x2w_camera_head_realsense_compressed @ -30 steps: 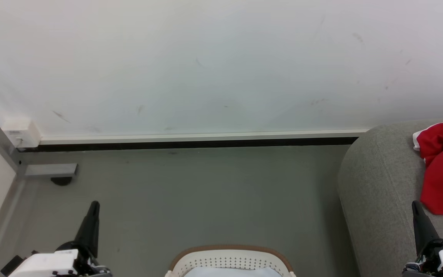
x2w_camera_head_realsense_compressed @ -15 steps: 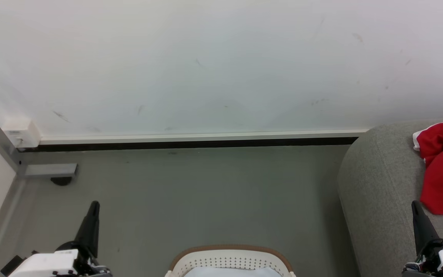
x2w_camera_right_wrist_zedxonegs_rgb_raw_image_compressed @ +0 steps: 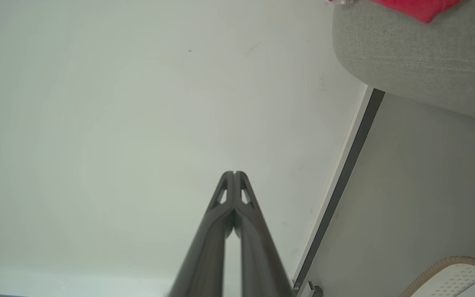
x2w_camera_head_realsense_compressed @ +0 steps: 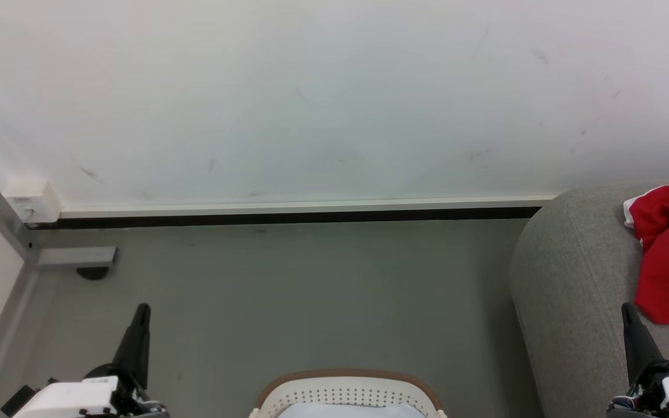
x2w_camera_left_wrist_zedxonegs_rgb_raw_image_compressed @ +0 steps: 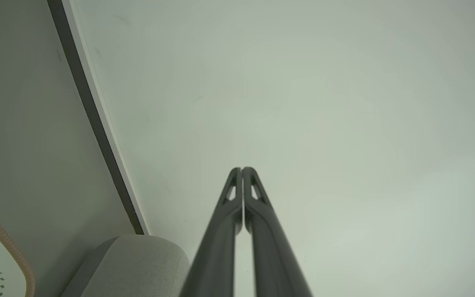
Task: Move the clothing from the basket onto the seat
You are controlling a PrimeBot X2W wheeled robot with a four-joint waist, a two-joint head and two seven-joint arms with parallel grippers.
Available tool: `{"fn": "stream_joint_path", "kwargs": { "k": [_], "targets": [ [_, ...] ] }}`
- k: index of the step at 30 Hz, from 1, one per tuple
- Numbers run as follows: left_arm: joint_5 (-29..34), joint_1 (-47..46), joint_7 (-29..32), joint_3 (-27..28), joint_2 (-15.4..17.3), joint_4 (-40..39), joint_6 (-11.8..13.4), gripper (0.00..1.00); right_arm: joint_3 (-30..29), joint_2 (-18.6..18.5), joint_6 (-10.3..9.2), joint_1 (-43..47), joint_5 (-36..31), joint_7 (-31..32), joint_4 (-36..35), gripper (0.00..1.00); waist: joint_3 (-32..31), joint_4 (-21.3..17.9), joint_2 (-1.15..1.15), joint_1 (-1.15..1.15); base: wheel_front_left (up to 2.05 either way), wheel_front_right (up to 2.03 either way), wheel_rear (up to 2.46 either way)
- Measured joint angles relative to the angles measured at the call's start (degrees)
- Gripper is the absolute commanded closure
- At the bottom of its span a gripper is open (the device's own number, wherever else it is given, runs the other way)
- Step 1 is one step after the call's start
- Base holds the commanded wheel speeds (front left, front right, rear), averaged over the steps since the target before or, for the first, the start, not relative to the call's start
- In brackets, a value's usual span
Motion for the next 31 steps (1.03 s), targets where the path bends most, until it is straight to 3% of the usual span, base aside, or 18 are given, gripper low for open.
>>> {"fn": "stream_joint_path", "kwargs": {
  "k": [31],
  "targets": [
    [0.0, 0.0, 0.0, 0.0, 0.0, 0.0, 0.0, 1.00, 0.6, -0.7, 0.00, 0.0, 0.6, -0.5, 0.0, 1.00, 0.0, 0.0, 0.00, 0.00, 0.00, 0.00, 0.00]
  ]
}}
